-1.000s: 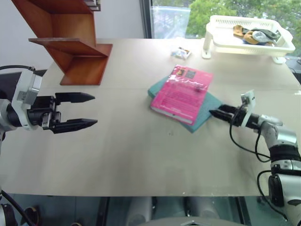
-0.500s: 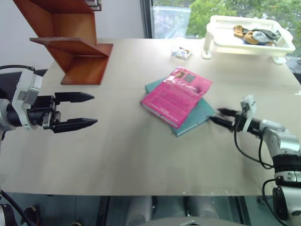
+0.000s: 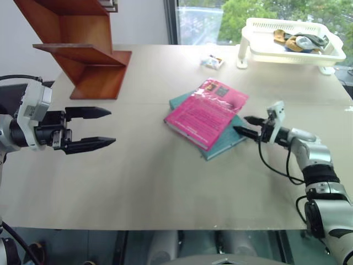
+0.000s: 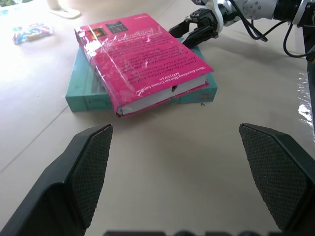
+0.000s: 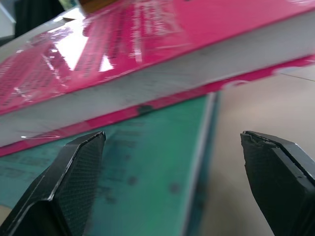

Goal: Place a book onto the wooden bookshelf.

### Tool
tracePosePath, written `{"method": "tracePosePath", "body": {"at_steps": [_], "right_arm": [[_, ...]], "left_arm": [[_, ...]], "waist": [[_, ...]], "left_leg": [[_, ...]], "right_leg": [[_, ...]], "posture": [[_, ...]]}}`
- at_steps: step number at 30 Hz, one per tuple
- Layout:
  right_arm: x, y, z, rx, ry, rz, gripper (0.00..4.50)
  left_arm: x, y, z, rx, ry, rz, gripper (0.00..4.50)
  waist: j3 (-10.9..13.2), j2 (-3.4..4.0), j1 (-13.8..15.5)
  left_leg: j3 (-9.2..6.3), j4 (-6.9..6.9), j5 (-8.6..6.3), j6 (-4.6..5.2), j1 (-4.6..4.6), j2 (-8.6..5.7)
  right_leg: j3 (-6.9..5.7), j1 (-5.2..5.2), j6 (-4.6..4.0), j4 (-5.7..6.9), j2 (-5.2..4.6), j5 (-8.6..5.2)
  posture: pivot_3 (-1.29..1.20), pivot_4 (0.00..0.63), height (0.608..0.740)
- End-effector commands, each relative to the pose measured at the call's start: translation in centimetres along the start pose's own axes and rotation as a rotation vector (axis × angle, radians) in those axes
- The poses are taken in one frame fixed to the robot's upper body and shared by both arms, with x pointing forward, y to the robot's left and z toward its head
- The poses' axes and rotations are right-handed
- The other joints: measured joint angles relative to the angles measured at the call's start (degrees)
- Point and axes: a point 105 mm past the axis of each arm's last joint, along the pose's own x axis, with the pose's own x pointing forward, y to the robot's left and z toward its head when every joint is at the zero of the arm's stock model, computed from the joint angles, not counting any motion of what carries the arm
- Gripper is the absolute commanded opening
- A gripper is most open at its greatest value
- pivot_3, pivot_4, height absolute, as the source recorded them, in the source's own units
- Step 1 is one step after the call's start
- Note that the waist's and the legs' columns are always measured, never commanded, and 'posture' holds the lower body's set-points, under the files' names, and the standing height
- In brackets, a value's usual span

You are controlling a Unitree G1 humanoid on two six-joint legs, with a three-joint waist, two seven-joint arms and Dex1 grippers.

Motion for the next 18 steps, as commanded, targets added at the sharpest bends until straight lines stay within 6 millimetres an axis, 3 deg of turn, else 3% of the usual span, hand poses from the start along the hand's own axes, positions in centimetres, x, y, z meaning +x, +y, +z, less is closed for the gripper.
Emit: {"method": "tracePosePath", "body": {"at_steps": [1,9,18], "right_arm": [[0.6,2.1,-1.0,-0.032,0.040,0.141,4.50],[0.5,4.7,-2.5,-0.080,0.160,0.364,4.50],[-1.8,6.9,-3.6,-0.091,0.248,0.506,4.50]], "left_arm": [[-0.6,-0.1,1.2,0.058,-0.008,0.029,4.44],[-0.8,0.1,1.2,0.059,0.000,0.042,4.44],[-0.7,-0.2,1.1,0.049,0.002,0.040,4.44]], "waist": [[0.00,0.00,0.06],[-0.01,-0.04,0.08],[-0.01,-0.06,0.37]], "left_leg": [[0.00,0.00,0.00,0.00,0.00,0.00],[-0.02,0.00,0.00,0.00,0.01,0.00],[-0.05,0.01,0.00,0.00,-0.03,-0.02]], "right_leg": [[-0.01,0.00,0.00,0.00,0.00,0.00],[-0.02,0.01,0.00,0.00,-0.01,0.00],[-0.08,0.01,0.00,-0.02,-0.07,0.00]], "posture": [[0.00,0.150,0.740],[0.00,0.150,0.740],[0.00,0.150,0.740]]}}
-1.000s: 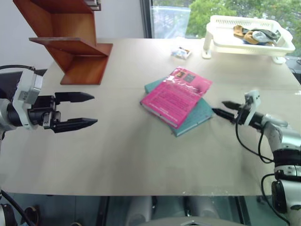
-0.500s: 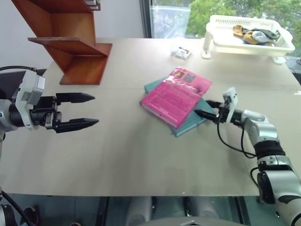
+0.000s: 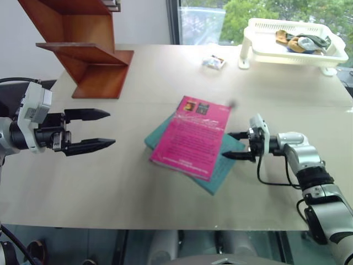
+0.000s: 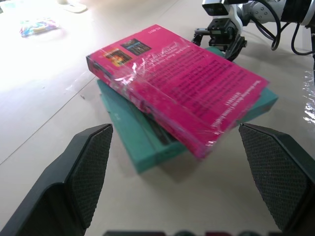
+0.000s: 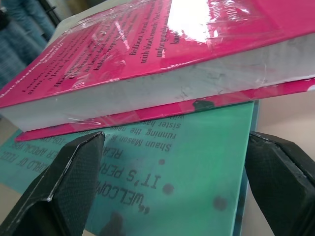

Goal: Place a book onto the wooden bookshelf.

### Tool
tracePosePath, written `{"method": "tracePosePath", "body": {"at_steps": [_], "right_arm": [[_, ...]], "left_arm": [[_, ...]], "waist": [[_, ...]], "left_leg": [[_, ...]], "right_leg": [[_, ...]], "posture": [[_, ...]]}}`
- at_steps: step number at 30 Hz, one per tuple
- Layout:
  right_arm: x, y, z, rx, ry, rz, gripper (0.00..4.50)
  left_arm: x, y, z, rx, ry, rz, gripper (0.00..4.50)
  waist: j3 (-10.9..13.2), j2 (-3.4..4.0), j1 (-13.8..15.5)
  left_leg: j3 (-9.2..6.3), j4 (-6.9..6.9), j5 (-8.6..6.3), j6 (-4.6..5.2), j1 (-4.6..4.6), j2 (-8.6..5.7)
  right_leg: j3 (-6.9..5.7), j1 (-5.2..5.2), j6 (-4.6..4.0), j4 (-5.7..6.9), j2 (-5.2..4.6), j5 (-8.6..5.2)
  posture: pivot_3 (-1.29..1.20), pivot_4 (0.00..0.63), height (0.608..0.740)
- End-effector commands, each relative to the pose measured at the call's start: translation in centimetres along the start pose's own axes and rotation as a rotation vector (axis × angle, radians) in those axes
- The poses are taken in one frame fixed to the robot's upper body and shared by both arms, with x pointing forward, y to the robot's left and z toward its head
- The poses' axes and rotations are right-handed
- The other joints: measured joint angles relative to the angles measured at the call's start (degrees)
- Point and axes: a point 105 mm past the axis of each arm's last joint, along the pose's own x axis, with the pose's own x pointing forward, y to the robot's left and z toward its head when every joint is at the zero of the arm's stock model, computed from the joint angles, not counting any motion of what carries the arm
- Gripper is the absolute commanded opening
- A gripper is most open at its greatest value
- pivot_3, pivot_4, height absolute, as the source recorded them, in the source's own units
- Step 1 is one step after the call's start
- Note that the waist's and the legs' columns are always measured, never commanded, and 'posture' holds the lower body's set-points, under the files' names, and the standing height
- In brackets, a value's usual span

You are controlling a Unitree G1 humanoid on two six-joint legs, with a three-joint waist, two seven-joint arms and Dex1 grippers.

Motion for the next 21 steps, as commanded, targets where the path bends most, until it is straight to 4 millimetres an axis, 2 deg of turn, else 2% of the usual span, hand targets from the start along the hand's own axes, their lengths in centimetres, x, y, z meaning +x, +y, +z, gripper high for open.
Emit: {"method": "tracePosePath", "body": {"at_steps": [1,5,9,15,18,21], "right_arm": [[-0.5,1.9,-1.6,0.014,0.075,0.072,4.50],[-1.0,1.2,-1.4,-0.043,0.078,-0.018,4.50],[-2.7,-0.1,-1.5,-0.156,0.160,-0.158,4.50],[-5.8,-0.8,0.3,-0.258,0.133,-0.303,4.50],[-7.2,-0.5,1.2,-0.267,0.100,-0.343,4.50],[-8.3,0.7,1.2,-0.274,0.119,-0.322,4.50]], "left_arm": [[-0.6,-0.1,1.1,0.047,-0.002,0.020,4.44],[-0.4,0.0,0.9,0.043,-0.001,0.015,4.44],[-0.1,0.1,0.8,0.042,0.000,0.002,4.44],[0.1,0.2,0.7,0.039,-0.007,-0.006,4.44],[0.2,0.1,0.6,0.037,-0.008,-0.010,4.44],[0.3,0.2,0.5,0.036,-0.009,-0.011,4.44]], "waist": [[-0.01,-0.02,0.04],[-0.03,-0.06,-0.04],[-0.08,-0.14,-0.08],[-0.12,-0.28,0.42],[-0.09,-0.29,0.55],[-0.04,-0.27,0.53]], "left_leg": [[0.00,0.00,0.00,0.00,0.01,0.00],[0.00,0.01,0.00,0.00,0.04,0.00],[0.00,0.06,0.00,-0.01,0.10,0.00],[0.00,0.21,0.00,-0.01,0.10,0.00],[-0.01,0.22,0.00,-0.01,0.06,0.00],[-0.01,0.18,0.00,-0.01,0.01,0.01]], "right_leg": [[0.00,0.01,0.00,-0.01,-0.01,0.00],[-0.01,0.02,0.00,0.02,-0.03,0.00],[-0.01,0.05,0.00,0.04,-0.03,0.00],[-0.05,0.09,0.03,0.04,-0.11,0.04],[-0.06,0.08,0.02,0.04,-0.15,0.05],[-0.05,0.06,0.01,0.04,-0.15,0.05]], "posture": [[0.00,0.150,0.740],[0.00,0.150,0.740],[0.00,0.150,0.740],[0.00,0.150,0.740],[0.00,0.150,0.740],[0.00,0.150,0.740]]}}
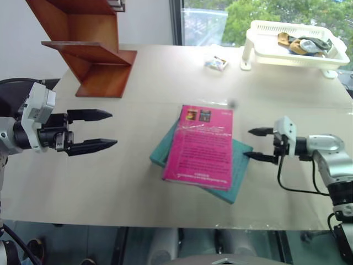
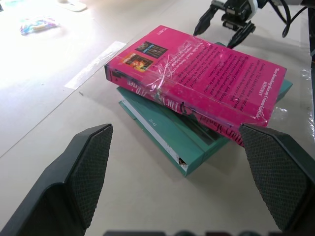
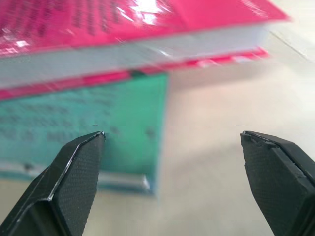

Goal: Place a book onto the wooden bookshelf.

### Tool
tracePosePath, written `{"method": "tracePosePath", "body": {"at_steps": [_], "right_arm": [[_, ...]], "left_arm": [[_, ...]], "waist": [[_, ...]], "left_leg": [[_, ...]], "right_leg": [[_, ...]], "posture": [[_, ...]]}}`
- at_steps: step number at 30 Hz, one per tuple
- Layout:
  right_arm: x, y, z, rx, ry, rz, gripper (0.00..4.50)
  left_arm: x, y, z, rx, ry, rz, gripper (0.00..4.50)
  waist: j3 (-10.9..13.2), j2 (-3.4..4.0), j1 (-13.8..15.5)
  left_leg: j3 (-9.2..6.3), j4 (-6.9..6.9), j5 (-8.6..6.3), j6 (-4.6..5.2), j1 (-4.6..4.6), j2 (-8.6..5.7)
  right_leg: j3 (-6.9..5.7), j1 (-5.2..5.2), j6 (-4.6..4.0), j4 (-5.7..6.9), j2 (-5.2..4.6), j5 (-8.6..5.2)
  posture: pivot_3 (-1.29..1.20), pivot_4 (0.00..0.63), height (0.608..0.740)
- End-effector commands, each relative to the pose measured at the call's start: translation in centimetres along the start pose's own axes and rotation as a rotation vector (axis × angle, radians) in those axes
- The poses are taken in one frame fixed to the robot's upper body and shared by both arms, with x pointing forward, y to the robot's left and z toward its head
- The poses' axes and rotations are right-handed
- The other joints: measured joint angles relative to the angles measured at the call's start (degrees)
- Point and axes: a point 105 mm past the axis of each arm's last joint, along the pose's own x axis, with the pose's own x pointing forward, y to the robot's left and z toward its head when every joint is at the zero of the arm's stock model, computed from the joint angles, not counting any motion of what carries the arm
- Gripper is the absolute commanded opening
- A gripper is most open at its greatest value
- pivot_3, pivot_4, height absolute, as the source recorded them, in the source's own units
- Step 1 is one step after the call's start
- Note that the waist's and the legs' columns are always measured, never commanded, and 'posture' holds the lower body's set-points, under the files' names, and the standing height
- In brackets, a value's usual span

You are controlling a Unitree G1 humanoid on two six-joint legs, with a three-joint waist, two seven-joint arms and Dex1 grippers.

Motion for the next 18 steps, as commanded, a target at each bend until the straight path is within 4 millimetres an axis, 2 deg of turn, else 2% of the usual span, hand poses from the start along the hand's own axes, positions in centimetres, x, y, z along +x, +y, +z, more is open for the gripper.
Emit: {"method": "tracePosePath", "body": {"at_steps": [1,4,6,18], "right_arm": [[-2.0,0.6,0.7,-0.033,0.013,0.009,4.50],[-3.1,0.8,1.9,-0.011,-0.015,0.009,4.50],[-2.8,1.2,2.4,-0.021,-0.011,0.025,4.50],[3.6,3.2,4.4,-0.110,-0.010,0.205,4.50]], "left_arm": [[-0.1,0.1,0.6,0.037,-0.008,0.000,4.44],[-0.1,0.2,0.6,0.036,-0.008,-0.001,4.44],[-0.1,0.3,0.5,0.034,-0.007,0.000,4.44],[-0.4,1.1,0.1,0.056,0.013,0.028,4.44]], "waist": [[0.03,0.02,0.02],[0.08,0.02,-0.08],[0.09,0.02,-0.58],[0.15,-0.04,-0.38]], "left_leg": [[0.00,-0.05,0.00,0.00,-0.03,0.00],[0.02,-0.10,-0.01,0.01,-0.04,0.00],[0.04,-0.10,-0.01,0.01,-0.02,0.00],[0.04,-0.09,-0.01,0.01,-0.05,0.00]], "right_leg": [[0.00,-0.02,0.00,-0.02,0.02,0.00],[0.01,-0.03,0.00,-0.07,0.03,-0.01],[0.04,-0.03,0.00,-0.06,0.03,0.00],[0.03,-0.06,0.00,-0.06,0.09,0.00]], "posture": [[0.00,0.150,0.740],[0.00,0.150,0.740],[0.00,0.150,0.740],[0.00,0.150,0.740]]}}
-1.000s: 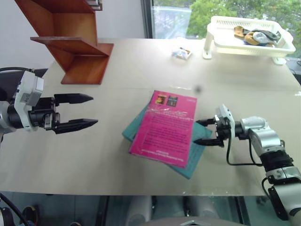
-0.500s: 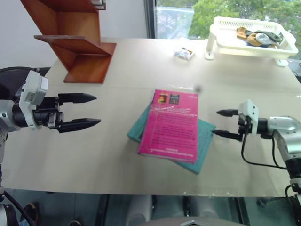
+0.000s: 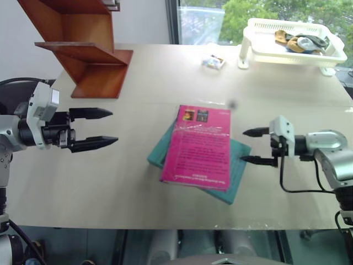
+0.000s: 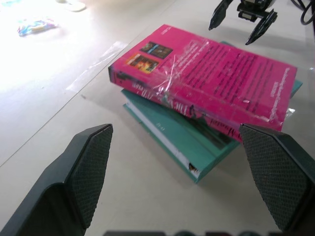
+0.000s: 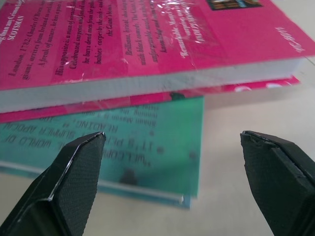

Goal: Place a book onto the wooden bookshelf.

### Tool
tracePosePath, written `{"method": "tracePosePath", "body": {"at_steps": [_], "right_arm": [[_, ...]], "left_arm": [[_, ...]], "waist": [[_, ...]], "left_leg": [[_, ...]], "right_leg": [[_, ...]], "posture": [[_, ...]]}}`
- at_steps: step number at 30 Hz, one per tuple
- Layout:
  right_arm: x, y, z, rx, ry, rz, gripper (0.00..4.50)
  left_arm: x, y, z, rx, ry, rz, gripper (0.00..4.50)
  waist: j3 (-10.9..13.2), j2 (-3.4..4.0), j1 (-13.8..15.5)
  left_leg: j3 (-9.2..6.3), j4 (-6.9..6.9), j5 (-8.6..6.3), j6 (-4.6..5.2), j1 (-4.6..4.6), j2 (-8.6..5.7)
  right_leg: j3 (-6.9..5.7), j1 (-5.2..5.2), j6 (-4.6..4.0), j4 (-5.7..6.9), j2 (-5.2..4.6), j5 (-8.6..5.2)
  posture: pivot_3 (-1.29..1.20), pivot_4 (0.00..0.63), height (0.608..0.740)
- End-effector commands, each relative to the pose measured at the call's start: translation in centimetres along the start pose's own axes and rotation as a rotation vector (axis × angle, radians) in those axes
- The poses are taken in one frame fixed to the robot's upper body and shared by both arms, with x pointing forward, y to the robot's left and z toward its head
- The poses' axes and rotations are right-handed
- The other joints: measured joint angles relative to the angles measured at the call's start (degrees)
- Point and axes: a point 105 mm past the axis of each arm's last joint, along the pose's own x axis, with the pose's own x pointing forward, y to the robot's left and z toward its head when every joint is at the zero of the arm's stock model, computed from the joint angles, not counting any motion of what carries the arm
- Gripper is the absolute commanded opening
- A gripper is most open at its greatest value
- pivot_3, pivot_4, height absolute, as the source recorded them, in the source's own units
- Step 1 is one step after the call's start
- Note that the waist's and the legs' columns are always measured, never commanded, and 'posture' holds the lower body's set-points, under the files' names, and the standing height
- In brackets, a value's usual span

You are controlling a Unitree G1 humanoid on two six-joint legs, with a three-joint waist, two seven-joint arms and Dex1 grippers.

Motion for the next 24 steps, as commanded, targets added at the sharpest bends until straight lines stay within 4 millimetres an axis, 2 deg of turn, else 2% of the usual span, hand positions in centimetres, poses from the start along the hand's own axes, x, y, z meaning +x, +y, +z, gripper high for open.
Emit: {"method": "tracePosePath", "body": {"at_steps": [1,6,11,16,24], "right_arm": [[2.2,0.5,1.5,-0.070,-0.030,0.079,4.50],[4.1,0.7,2.5,-0.096,-0.076,0.120,4.50],[6.3,0.7,3.6,-0.100,-0.124,0.148,4.50],[8.3,0.6,4.7,-0.137,-0.144,0.172,4.50],[9.3,0.5,5.0,-0.159,-0.150,0.183,4.50]], "left_arm": [[-0.7,-0.1,0.8,0.048,0.000,0.014,4.44],[-1.3,-0.5,0.7,0.046,0.004,0.029,4.44],[-2.0,-0.6,-0.5,0.033,0.049,0.069,4.44],[-2.1,-0.9,-0.6,0.024,0.040,0.077,4.44],[-2.1,-1.0,-0.7,0.021,0.039,0.084,4.44]], "waist": [[0.03,-0.05,0.17],[0.05,-0.05,-0.10],[0.06,-0.05,-0.10],[0.07,-0.05,-0.15],[0.07,-0.05,0.00]], "left_leg": [[-0.01,0.00,0.00,0.00,-0.02,0.00],[-0.03,0.00,0.00,0.00,0.01,0.02],[-0.03,0.00,0.00,0.00,0.01,0.02],[-0.06,0.00,0.00,-0.01,0.02,0.02],[-0.07,0.00,0.00,-0.01,0.00,0.00]], "right_leg": [[-0.02,0.00,0.00,-0.01,-0.01,0.00],[-0.02,-0.01,0.00,0.03,-0.01,0.00],[-0.03,-0.01,0.00,0.02,-0.08,0.00],[-0.04,-0.01,0.00,0.04,-0.09,0.00],[-0.09,-0.01,0.00,0.03,-0.09,0.00]], "posture": [[0.00,0.150,0.740],[0.00,0.150,0.740],[0.00,0.150,0.740],[0.00,0.150,0.740],[0.00,0.150,0.740]]}}
